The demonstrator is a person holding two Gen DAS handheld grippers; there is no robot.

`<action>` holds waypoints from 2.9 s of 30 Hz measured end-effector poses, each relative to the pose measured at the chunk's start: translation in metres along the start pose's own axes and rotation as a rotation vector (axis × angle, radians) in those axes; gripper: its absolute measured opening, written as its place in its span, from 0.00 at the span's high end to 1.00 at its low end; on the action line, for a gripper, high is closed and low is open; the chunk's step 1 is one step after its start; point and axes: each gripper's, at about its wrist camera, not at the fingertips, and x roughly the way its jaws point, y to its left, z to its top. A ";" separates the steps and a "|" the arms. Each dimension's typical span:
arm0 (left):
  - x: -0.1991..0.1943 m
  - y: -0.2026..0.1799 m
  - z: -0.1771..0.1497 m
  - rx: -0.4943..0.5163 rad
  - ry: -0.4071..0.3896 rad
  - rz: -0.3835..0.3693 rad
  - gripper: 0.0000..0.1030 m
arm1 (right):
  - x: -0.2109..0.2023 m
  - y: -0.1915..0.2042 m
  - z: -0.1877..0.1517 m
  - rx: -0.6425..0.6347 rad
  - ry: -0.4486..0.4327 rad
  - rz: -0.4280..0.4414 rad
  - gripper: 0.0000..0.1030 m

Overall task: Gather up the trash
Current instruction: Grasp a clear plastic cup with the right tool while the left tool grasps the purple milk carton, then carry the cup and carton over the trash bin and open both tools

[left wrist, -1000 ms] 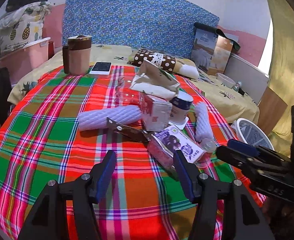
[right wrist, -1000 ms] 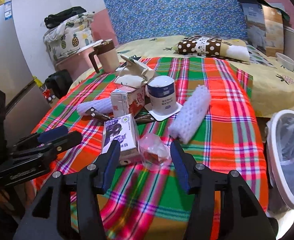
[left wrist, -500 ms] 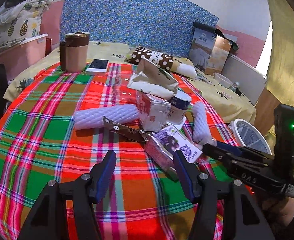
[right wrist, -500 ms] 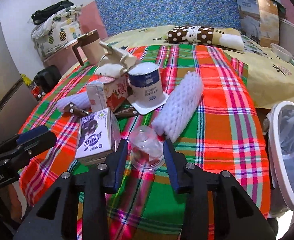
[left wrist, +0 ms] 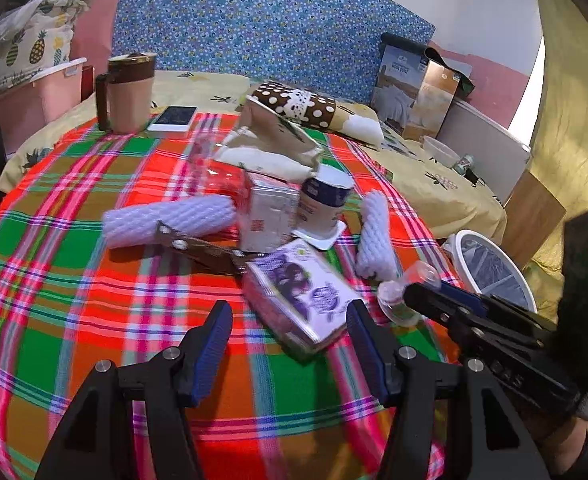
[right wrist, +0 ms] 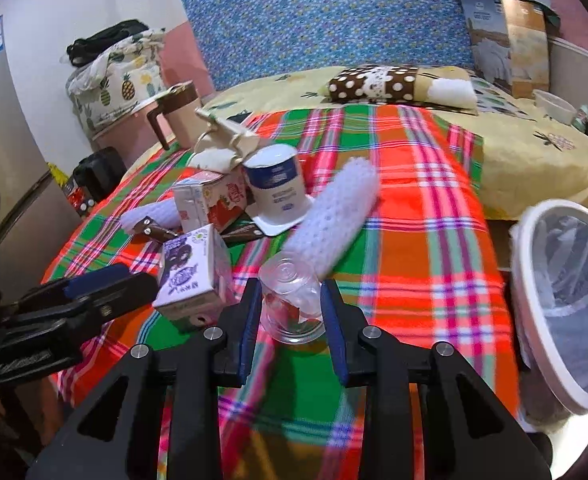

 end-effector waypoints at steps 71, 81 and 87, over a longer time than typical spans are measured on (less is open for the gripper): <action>0.012 -0.097 -0.003 0.204 -0.006 -0.020 0.43 | -0.072 -0.078 -0.017 0.141 -0.156 -0.180 0.68; 0.035 -0.150 0.006 0.301 0.017 -0.140 0.43 | -0.083 -0.118 -0.027 0.230 -0.166 -0.267 0.68; 0.055 -0.187 0.008 0.361 0.046 -0.217 0.43 | -0.087 -0.140 -0.031 0.277 -0.166 -0.305 0.68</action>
